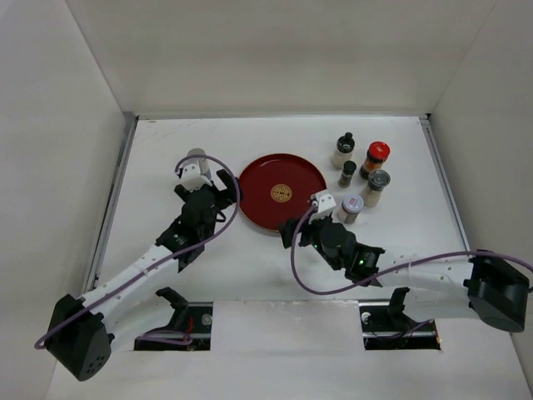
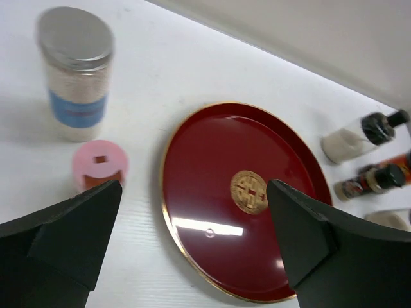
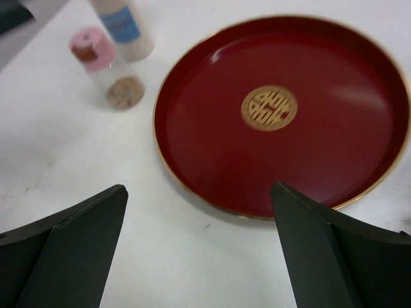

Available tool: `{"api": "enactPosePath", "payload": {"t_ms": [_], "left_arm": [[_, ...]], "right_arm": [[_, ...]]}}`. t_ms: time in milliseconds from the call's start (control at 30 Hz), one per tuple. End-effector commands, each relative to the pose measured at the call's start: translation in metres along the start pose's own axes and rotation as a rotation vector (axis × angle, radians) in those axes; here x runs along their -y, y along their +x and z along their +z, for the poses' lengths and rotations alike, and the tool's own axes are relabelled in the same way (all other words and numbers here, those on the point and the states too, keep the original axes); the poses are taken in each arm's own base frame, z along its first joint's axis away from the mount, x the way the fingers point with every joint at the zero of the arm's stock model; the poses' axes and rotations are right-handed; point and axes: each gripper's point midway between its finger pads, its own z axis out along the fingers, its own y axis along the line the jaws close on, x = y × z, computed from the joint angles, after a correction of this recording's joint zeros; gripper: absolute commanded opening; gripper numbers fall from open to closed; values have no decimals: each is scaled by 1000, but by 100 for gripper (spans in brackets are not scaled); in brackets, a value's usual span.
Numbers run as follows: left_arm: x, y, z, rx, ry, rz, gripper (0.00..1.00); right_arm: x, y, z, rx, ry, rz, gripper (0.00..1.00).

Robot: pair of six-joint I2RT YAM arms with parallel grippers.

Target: Organize the condiment bottles

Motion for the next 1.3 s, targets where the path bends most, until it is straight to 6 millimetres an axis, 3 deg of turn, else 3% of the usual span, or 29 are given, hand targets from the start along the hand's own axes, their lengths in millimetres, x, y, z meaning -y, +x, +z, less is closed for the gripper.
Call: {"api": "enactPosePath", "payload": {"t_ms": [0,67,133,267,333,433,467,500,533,567,600,767,833,1100,1267], "left_arm": [[-26,-18,-9,37,-102,31,100],[-33,-29,-14,61,-128,49,100],[-39,-40,-15,85,-155,86,100],[-53,-59,-16,141,-243,144,100],[-52,-65,-15,155,-256,156,100],[-51,-80,-5,171,-268,144,99],[-46,-85,-1,170,-253,144,86],[-43,-92,3,177,-245,144,60],[-42,-97,7,181,-246,148,46],[-41,-100,14,176,-248,155,40],[-45,-102,22,169,-267,161,41],[-56,-86,64,63,-315,217,74],[-65,-78,77,34,-350,229,81],[-82,-67,122,-36,-390,233,84],[-87,-65,139,-51,-409,246,82]], "right_arm": [[-40,-24,9,37,-110,44,100],[-56,-27,10,21,-154,46,90],[-64,-23,11,15,-182,46,68],[-66,4,8,-21,-188,45,27],[-65,9,8,-31,-186,51,20],[-62,8,6,-24,-184,62,22],[-61,8,6,-23,-183,65,24],[-58,8,5,-20,-178,71,27],[-56,8,5,-19,-172,74,29],[-53,7,5,-15,-165,79,33],[-52,6,5,-13,-163,82,40],[-48,10,8,-16,-149,80,76],[-49,8,9,-12,-152,82,84],[-52,20,14,-32,-159,68,87],[-54,24,16,-43,-166,63,87]]}}
